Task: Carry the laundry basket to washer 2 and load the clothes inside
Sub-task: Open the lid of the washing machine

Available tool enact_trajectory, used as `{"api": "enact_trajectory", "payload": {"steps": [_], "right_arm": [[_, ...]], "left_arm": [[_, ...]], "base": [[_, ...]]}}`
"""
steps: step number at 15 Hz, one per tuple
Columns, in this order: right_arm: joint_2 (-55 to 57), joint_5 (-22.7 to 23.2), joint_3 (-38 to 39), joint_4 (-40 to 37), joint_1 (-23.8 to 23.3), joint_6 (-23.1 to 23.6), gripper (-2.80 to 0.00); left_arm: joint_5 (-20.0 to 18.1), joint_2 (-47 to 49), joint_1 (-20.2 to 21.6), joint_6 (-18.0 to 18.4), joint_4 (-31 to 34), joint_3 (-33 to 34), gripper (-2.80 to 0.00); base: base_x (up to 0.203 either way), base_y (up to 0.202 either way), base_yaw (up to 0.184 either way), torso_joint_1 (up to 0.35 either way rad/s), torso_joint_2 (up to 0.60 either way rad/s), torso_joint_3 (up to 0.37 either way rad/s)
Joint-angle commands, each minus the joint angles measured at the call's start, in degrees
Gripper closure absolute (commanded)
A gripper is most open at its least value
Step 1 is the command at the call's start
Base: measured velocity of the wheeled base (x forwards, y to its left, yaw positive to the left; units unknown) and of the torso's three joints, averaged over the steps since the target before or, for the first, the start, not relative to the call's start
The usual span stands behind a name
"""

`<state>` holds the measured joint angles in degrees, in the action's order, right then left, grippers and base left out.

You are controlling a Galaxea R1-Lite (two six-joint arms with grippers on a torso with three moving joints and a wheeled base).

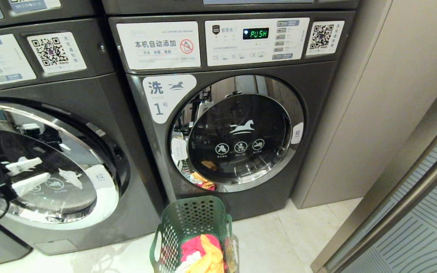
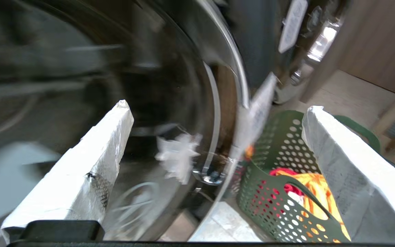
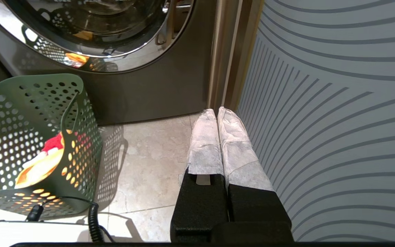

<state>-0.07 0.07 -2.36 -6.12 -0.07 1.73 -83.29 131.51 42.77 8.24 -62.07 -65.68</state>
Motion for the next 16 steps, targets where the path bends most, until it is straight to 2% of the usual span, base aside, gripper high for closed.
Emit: {"api": "enact_trajectory", "payload": {"steps": [1,3,4,6,7,8,9,10,11,13,14,16], "right_arm": [[0.07,0.01,-0.01,-0.03,-0.01,0.03,0.0],[0.07,0.01,-0.08,-0.03,-0.01,-0.03,0.0],[0.07,0.01,-0.01,-0.03,-0.01,0.03,0.0],[0.07,0.01,-0.09,-0.03,-0.01,0.03,0.0],[0.07,0.01,-0.01,-0.03,-0.01,0.03,0.0],[0.07,0.01,-0.01,-0.03,-0.01,0.02,0.0],[0.07,0.01,-0.01,-0.03,-0.01,-0.06,0.0],[0.07,0.01,-0.01,-0.03,-0.01,0.03,0.0],[0.07,0.01,-0.01,-0.03,-0.01,0.03,0.0],[0.07,0.01,-0.01,-0.03,-0.01,0.0,0.0],[0.07,0.01,-0.01,-0.03,-0.01,0.03,0.0],[0.07,0.01,-0.01,-0.03,-0.01,0.03,0.0]], "left_arm": [[-0.16,-9.44,3.78,0.0,0.28,3.83,-2.8],[1.12,-21.24,11.06,-0.22,3.2,8.96,-2.8],[1.74,-27.23,16.75,-0.79,4.79,10.92,-2.8],[2.69,-38.74,34.11,-4.86,7.77,13.28,-2.8],[3.45,-44.92,42.16,-9.7,8.8,13.35,-2.8],[4.98,-51.41,48.42,-17.79,9.74,12.6,-2.8],[6.92,-56.7,52.24,-30.06,10.61,11.06,-2.8],[8.46,-60.68,53.83,-42.94,11.33,8.86,-2.8],[9.57,-63.91,54.19,-53.31,11.96,5.97,-2.8],[10.92,-70.15,51.72,-71.04,15.09,0.13,-2.8],[11.23,-72.72,49.21,-75.75,19.4,-1.89,-2.8],[11.47,-76.82,42.32,-77.78,28.74,-3.34,-2.8]], "base": [[0.0,0.0,0.0,0.0,0.0,0.0],[0.0,0.0,0.0,0.0,0.0,0.0],[0.0,0.0,0.0,0.0,0.0,0.0],[0.0,0.0,0.0,0.0,0.0,0.0],[0.0,0.0,0.0,0.0,0.0,0.0],[0.0,0.0,0.0,0.0,0.0,0.0],[0.0,0.0,0.0,0.0,0.0,0.0],[0.0,0.0,0.0,0.0,0.0,0.0],[0.0,0.0,0.0,0.0,0.0,0.0],[0.0,0.0,0.0,0.0,0.0,0.0],[0.0,0.0,0.0,0.0,0.0,0.0],[0.0,0.0,0.0,0.0,0.0,0.0]]}}
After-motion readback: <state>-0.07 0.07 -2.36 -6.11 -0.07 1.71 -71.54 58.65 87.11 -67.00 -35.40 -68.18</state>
